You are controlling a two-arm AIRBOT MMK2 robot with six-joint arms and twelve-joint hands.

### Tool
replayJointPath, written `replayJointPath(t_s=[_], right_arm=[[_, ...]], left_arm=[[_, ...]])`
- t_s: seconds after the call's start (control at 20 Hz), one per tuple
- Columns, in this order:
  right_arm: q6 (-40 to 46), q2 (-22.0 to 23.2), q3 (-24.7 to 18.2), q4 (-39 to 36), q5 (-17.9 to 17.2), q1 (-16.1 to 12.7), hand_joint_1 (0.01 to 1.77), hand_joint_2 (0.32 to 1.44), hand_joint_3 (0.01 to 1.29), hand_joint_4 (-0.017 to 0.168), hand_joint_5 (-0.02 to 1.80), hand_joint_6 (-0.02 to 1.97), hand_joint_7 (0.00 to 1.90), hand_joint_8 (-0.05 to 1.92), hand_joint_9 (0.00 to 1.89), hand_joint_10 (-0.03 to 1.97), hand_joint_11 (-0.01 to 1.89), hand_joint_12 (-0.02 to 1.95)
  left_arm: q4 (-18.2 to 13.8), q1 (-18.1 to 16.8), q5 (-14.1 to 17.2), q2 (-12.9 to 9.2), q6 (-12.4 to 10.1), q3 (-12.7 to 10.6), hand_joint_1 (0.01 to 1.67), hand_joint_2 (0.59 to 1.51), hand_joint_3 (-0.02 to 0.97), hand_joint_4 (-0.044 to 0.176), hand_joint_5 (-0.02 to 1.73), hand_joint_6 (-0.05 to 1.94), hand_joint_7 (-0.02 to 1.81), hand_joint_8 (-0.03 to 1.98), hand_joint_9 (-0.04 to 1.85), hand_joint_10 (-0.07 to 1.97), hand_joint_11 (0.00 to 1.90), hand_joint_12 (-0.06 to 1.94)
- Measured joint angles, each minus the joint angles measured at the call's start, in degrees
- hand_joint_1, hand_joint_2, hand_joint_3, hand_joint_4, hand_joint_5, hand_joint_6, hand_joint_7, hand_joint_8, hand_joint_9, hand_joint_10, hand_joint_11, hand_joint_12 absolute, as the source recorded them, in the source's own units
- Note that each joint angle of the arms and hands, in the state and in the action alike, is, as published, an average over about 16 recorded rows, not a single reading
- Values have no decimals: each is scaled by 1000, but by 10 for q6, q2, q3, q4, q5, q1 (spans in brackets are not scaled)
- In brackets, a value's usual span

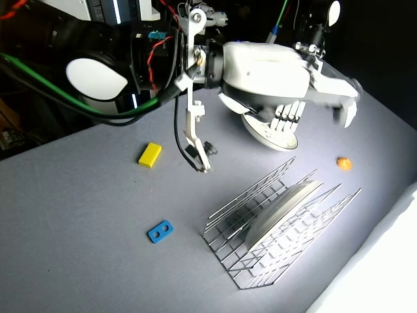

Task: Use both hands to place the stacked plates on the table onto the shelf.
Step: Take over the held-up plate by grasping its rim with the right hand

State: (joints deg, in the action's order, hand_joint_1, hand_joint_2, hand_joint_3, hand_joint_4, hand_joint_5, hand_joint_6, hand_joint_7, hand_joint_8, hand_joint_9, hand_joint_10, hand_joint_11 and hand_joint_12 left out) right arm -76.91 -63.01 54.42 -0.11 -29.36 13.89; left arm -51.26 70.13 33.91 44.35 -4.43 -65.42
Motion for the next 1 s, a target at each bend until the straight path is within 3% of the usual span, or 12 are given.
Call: replayJointPath(t_s=[0.2,0.4,0.65,1.0], right_arm=[[-70,-30,-14,-27,-16,40,1037,979,11,4,126,43,119,19,83,53,27,291],[-109,-71,-1,-31,-11,70,1054,930,11,4,31,25,18,14,17,-13,13,32],[-133,-130,33,-31,15,87,1066,885,11,4,20,25,10,14,15,-14,13,1],[-149,-199,81,-30,59,90,1045,879,11,4,21,25,10,13,16,-13,13,1]], left_arm=[[-1,0,0,0,0,-1,13,1081,4,-4,4,-41,2,-11,-28,-60,24,-22],[-3,0,1,0,0,-2,14,1077,4,-4,0,-42,0,-11,-28,-61,24,-21],[-3,1,1,0,0,-3,14,1069,4,-4,-3,-42,-4,-11,-28,-61,24,-22],[-3,1,1,0,0,-4,14,1068,4,-4,-3,-41,-4,-11,-28,-62,25,-22]])
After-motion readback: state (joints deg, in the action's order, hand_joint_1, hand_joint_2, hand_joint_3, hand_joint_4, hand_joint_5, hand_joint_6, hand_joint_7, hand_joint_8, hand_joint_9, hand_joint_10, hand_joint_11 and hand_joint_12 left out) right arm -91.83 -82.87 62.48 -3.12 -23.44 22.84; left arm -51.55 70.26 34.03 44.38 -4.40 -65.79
